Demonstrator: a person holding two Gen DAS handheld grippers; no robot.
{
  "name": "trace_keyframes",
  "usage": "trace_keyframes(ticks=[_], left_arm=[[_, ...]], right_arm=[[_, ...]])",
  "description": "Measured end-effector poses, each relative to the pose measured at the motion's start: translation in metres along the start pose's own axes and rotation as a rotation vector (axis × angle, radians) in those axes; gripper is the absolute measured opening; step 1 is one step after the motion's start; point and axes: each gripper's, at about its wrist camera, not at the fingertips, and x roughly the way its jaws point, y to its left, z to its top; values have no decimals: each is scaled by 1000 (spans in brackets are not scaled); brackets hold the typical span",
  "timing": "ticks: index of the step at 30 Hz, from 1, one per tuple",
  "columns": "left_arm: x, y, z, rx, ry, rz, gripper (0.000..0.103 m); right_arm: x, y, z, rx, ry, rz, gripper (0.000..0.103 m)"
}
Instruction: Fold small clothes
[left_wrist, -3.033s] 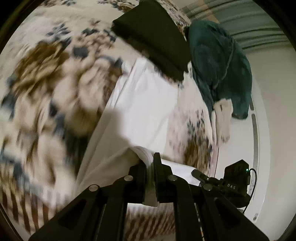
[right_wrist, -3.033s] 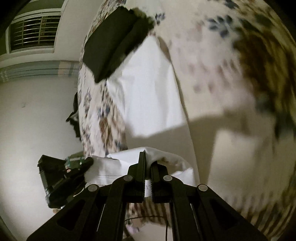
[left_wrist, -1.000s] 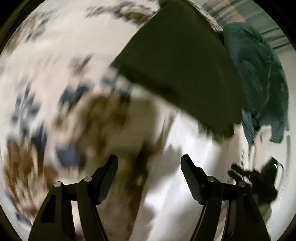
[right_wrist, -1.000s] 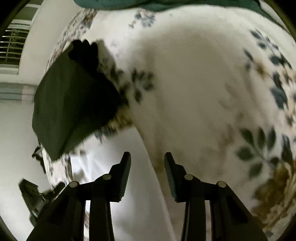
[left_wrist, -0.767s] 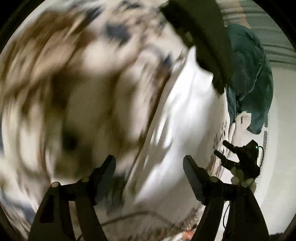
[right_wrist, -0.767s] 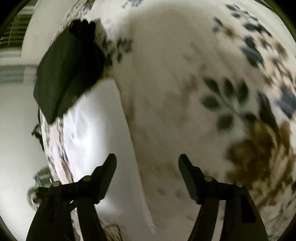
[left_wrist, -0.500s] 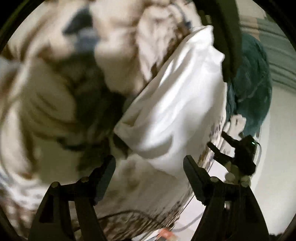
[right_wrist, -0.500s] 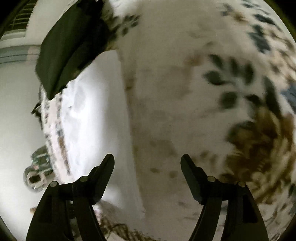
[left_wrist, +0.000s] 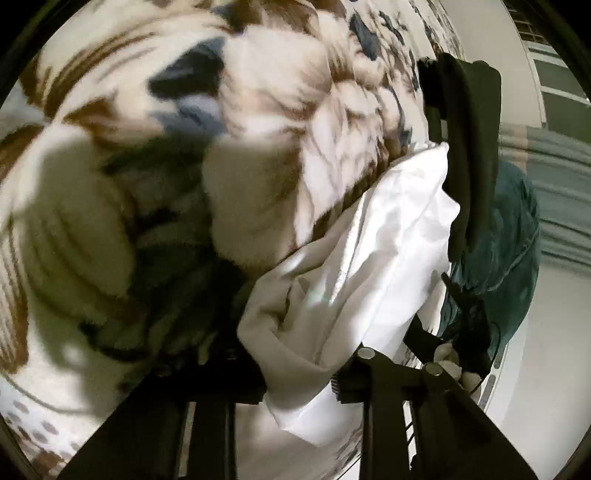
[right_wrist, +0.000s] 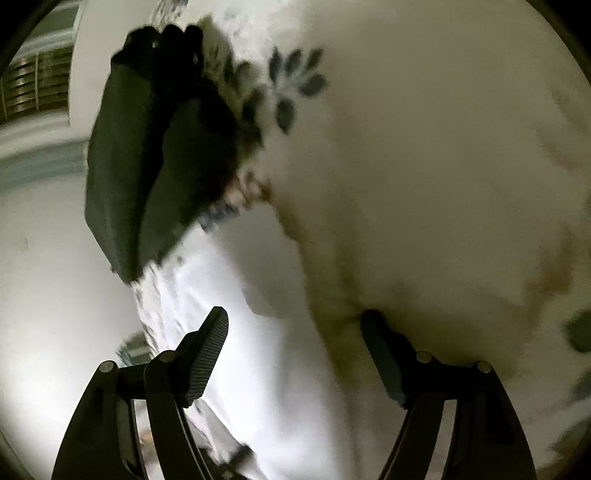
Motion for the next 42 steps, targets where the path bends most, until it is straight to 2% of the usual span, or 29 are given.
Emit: trace_keyframes(ticks=[1, 2, 4, 7, 12, 15, 19, 22, 23, 24, 25, 27, 28, 29, 30, 31, 34, 38, 41, 42], left_arm=[[-7, 1, 5, 10, -2, 2, 17], [-11, -1, 8, 31, -4, 8, 15], [-13, -8, 8, 63, -6, 11, 14], [-21, -20, 14, 101, -4, 8, 14], [-29, -40, 41, 175, 16, 18, 14], [-19, -63, 71, 266, 77, 37, 14], [4, -94, 123, 397, 176, 61, 14], [30, -91, 151, 406, 245, 58, 20], [34, -81, 156, 366, 259, 90, 28], [36, -75, 157, 323, 263, 68, 35], [32, -69, 155, 288, 260, 14, 40], [17, -58, 144, 252, 240, -77, 67], [8, -51, 135, 244, 223, -104, 69], [2, -47, 129, 244, 207, -101, 69], [-4, -42, 121, 251, 195, -87, 70], [-9, -36, 113, 261, 186, -67, 70], [-16, -15, 81, 266, 190, -12, 70], [-10, -11, 65, 289, 178, 32, 70], [-6, -21, 74, 284, 158, 31, 70], [-4, -25, 78, 286, 151, 33, 70]], right_arm=[[3, 5, 1, -15, -7, 4, 77], [7, 11, 1, -39, -13, 2, 70], [19, 25, -2, -97, 9, -59, 27], [27, 32, -9, -126, 11, -95, 11], [-1, 21, -36, -49, -44, -63, 5], [-26, 12, -82, 11, -59, -70, 5], [-47, 8, -152, 53, -63, -132, 5], [-39, 0, -174, 117, -43, -173, 6], [-35, -5, -175, 140, -31, -188, 8], [-34, -9, -173, 150, -14, -197, 16], [-32, -12, -169, 158, 9, -211, 19], [-38, -13, -158, 137, 26, -215, 29], [-47, -14, -150, 119, 23, -217, 36], [-56, -11, -145, 94, 9, -226, 42], [-65, -7, -140, 56, -21, -256, 55], [-74, -1, -135, -7, -56, -298, 63], [-82, 17, -114, -190, -87, -359, 64], [-56, 39, -69, -291, -24, -254, 64], [-26, 56, -30, -307, -6, -220, 64], [-11, 59, -15, -299, 24, -211, 64]])
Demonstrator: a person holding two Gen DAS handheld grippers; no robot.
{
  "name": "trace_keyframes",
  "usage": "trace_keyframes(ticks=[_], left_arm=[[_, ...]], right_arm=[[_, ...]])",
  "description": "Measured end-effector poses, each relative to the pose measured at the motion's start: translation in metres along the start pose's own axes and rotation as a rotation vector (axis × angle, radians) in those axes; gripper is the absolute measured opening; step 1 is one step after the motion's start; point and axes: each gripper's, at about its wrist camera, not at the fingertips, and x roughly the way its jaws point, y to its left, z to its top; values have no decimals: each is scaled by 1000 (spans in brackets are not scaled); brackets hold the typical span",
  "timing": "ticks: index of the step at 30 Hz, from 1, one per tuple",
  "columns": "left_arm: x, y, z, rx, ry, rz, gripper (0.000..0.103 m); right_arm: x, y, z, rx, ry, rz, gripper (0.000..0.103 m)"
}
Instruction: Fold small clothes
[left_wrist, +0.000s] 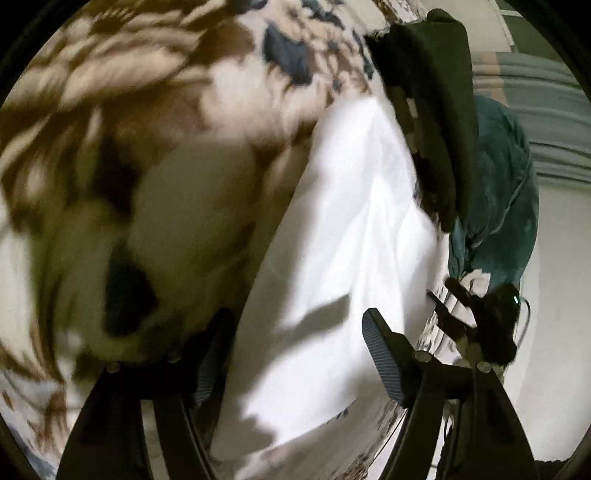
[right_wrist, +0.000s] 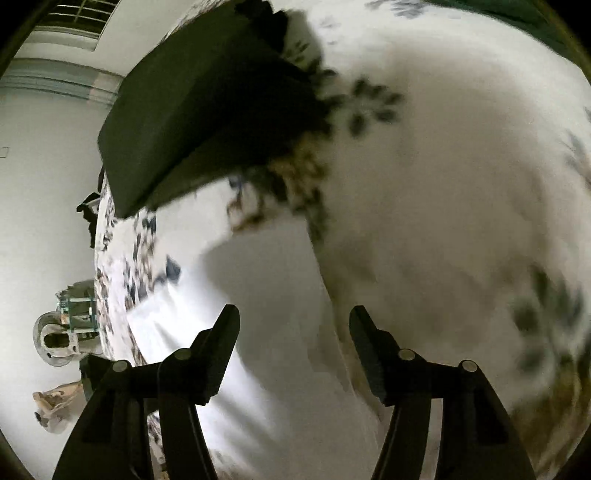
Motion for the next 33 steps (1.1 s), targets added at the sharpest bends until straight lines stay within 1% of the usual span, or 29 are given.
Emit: trace_keyframes(ticks=[1, 2, 3, 4, 5, 6, 7, 8, 10, 11, 12, 13, 14, 15, 17, 18, 19, 20, 21, 22, 23, 25, 26, 28, 30, 32, 33], left_arm=[[0, -2, 5, 1, -4, 6, 70], [1, -6, 12, 3, -8, 12, 70], [2, -9, 17, 8, -14, 17, 70], [4, -13, 21, 12, -21, 27, 70], [4, -13, 26, 12, -28, 39, 70], [4, -15, 31, 9, -39, 40, 70], [4, -17, 36, 10, -58, 42, 70], [1, -20, 40, 14, -95, 48, 68], [-3, -21, 46, 8, -142, 36, 67], [-5, -22, 48, 4, -164, 27, 61], [-5, -23, 50, 5, -177, 21, 39], [-5, -21, 53, 3, -179, 16, 29], [-3, -19, 56, -8, -170, 11, 25], [-2, -18, 57, -11, -168, 14, 25], [-3, -17, 57, 4, -160, 20, 26], [-3, -14, 55, 7, -151, 22, 27], [-2, -15, 56, -2, -139, 16, 29], [-2, -12, 55, -20, -120, -3, 37], [-3, -8, 52, -37, -102, -27, 55], [-3, -4, 46, -43, -94, -42, 64], [-4, -2, 37, -46, -88, -74, 70], [-3, 5, 22, -55, -59, -111, 70], [2, 10, 13, -63, -33, -125, 70], [11, 14, 4, -66, -11, -135, 70], [18, 11, 1, -52, -20, -133, 71], [24, 1, 4, -30, -27, -126, 71], [27, -4, 7, -16, -35, -123, 68]], right_arm=[[10, 4, 11, 15, 17, -1, 63], [16, 4, 17, 36, 20, -1, 58], [19, 6, 23, 38, 5, 4, 29], [23, 13, 27, 13, -2, -53, 6], [25, 18, 31, 3, -7, -82, 6], [25, 20, 35, 17, -30, -95, 5], [22, 18, 37, 33, -52, -126, 5], [20, 16, 39, 49, -67, -150, 5], [20, 6, 48, 102, -86, -171, 5], [21, 4, 51, 108, -83, -178, 5], [23, 7, 54, 94, -77, -184, 5], [17, 4, 49, 75, -72, -185, 5], [18, 8, 49, 52, -62, -181, 5], [19, 12, 48, 27, -38, -173, 5], [13, 10, 45, 19, -7, -150, 7], [7, 5, 42, 26, 16, -117, 15], [1, -2, 38, 40, 38, -74, 36], [-5, -8, 32, 54, 49, -49, 50], [-11, -16, 26, 69, 54, -24, 61], [-15, -25, 19, 81, 66, 3, 62], [-16, -34, 11, 89, 96, 28, 62], [-9, -48, 0, 100, 156, 58, 62], [-3, -57, -4, 113, 191, 89, 62], [15, -68, -11, 149, 239, 171, 63], [30, -76, -14, 186, 248, 237, 63], [39, -77, -15, 215, 252, 322, 67], [45, -74, -16, 225, 266, 369, 67]])
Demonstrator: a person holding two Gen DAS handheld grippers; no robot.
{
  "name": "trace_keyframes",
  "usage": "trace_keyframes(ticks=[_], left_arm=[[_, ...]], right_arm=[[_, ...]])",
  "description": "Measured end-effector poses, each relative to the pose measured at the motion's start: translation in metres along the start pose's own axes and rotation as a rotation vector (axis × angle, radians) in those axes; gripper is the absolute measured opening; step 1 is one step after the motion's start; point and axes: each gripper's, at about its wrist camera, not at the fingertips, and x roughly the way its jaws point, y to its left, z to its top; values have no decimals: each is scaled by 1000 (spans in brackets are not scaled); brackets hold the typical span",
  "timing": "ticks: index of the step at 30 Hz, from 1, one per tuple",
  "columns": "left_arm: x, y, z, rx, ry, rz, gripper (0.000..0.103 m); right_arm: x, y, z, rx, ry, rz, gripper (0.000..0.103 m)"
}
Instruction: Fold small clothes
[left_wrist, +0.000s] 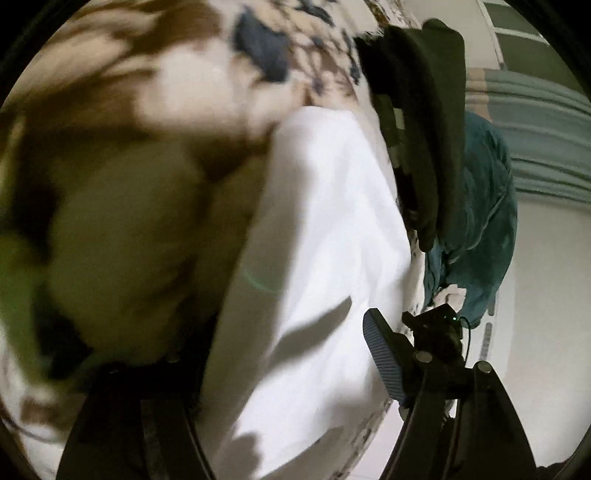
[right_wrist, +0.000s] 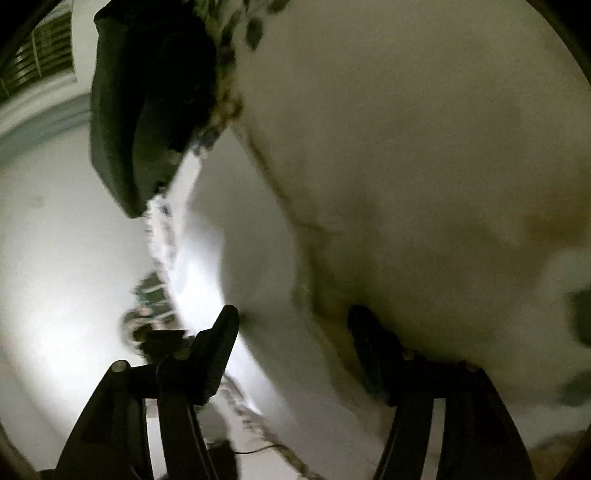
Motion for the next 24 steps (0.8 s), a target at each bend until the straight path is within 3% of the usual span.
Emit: trace_keyframes(ticks=[2, 3, 4, 5, 6, 9, 16, 24], left_arm=[[6, -15, 4, 56, -12, 24, 68], [9, -21, 5, 83, -9, 38, 51], [12, -27, 6, 112, 0, 60, 33], [16, -33, 9, 136, 15, 91, 9], [16, -35, 10, 139, 21, 86, 9], [13, -42, 13, 148, 32, 106, 9], [-15, -75, 18, 192, 30, 106, 8], [-49, -173, 65, 320, 11, 69, 8]], right_arm=[[14, 3, -1, -4, 50, 48, 67], [22, 7, -3, -19, 56, 25, 64], [25, 10, -5, -34, 52, 4, 49], [30, 13, -7, -50, 49, -45, 35], [34, 14, -9, -47, 56, -73, 20], [26, 23, -15, -58, 20, -95, 14], [1, 77, -39, -104, -70, -114, 12], [-73, 165, -31, -193, -204, -73, 12]])
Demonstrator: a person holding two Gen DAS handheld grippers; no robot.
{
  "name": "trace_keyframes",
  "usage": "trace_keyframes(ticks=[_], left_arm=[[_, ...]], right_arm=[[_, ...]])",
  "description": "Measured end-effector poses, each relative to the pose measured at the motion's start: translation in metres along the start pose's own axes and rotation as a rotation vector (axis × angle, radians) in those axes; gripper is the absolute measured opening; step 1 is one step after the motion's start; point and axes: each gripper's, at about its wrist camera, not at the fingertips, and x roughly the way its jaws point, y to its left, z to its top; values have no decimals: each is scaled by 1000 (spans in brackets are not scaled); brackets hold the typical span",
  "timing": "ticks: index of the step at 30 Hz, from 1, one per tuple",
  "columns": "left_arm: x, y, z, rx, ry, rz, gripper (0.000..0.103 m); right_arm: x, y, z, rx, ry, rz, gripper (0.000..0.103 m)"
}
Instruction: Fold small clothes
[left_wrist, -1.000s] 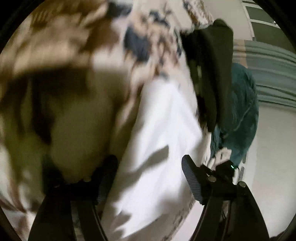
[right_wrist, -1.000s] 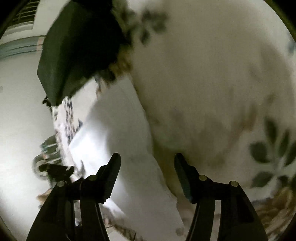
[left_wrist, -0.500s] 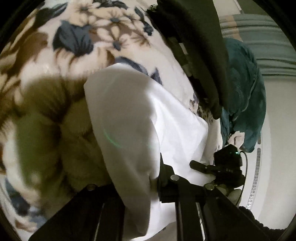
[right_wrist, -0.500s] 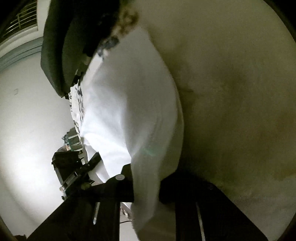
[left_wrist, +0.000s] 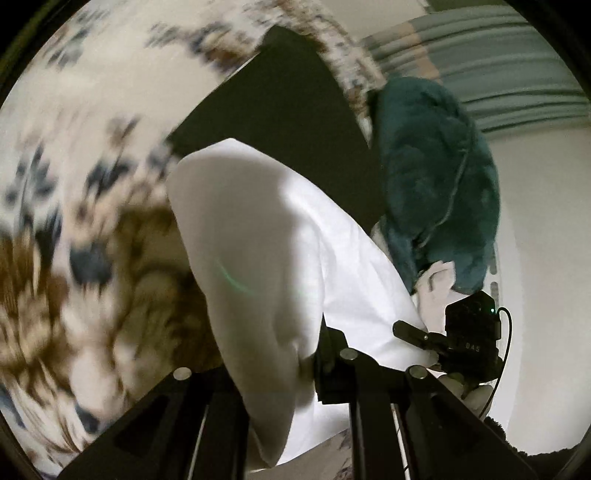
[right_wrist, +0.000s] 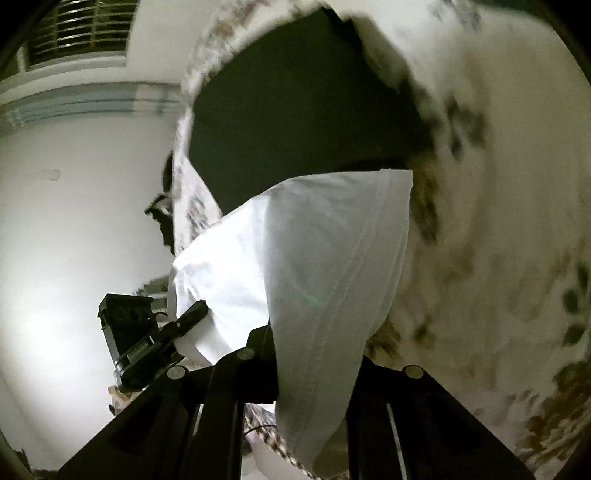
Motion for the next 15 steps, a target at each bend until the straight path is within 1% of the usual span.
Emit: trace_keyframes(ticks=[4, 7, 10, 12, 13, 14, 15], left_arm=[[-2, -29, 55, 39, -11, -6, 9], [7, -51, 103, 84, -23, 2, 9], [19, -57, 145, 94, -26, 21, 10], [35, -61, 177, 121, -19, 82, 14], [45, -61, 190, 139, 0, 106, 15], [59, -57, 206, 146, 32, 158, 19], [68, -52, 215, 145, 58, 219, 30]], right_arm=[[-21, 31, 36, -22, -74, 21, 12], [-31, 47, 73, -29, -139, 31, 12], [-31, 57, 111, -22, -199, 35, 12], [-31, 59, 140, -18, -240, 25, 12], [-22, 62, 156, -14, -254, 0, 13], [-10, 61, 173, 6, -247, -41, 13], [2, 55, 189, 40, -227, -97, 17]])
